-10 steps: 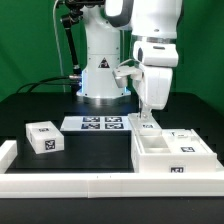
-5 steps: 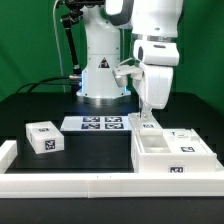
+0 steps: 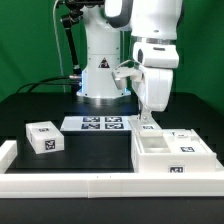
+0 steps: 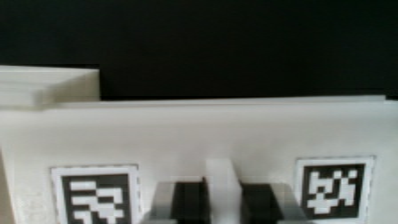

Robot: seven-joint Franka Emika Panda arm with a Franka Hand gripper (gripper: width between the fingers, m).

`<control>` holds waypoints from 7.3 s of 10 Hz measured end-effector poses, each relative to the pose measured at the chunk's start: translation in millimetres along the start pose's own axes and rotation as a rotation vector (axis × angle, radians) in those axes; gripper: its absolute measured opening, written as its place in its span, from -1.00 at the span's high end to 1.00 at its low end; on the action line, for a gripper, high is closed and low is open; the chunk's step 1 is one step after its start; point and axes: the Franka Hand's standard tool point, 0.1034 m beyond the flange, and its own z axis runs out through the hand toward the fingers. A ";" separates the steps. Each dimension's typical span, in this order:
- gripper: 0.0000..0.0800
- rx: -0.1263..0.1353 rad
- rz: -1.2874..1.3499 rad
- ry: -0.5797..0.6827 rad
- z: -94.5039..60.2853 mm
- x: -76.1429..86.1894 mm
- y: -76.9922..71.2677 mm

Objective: Assemble cabinet

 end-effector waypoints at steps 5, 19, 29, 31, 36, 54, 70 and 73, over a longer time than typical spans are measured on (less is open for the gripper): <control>0.82 -0.011 -0.006 0.003 -1.2 -0.6 10.3; 0.82 -0.019 -0.008 -0.010 -3.6 -4.6 60.6; 0.82 -0.020 0.025 -0.023 -3.5 -6.0 113.7; 0.82 0.001 0.020 -0.035 -4.0 -5.7 113.4; 0.34 -0.003 0.019 -0.034 -3.8 -5.5 113.4; -0.99 -0.110 0.279 0.003 -35.3 -23.1 44.4; -0.99 -0.068 1.530 0.196 -20.7 13.0 26.3; -0.99 -0.048 1.605 0.217 -15.7 17.4 25.8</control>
Offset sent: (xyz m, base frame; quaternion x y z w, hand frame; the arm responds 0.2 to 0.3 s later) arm 0.0000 0.0000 0.0000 0.0000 0.0000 0.0000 1.0000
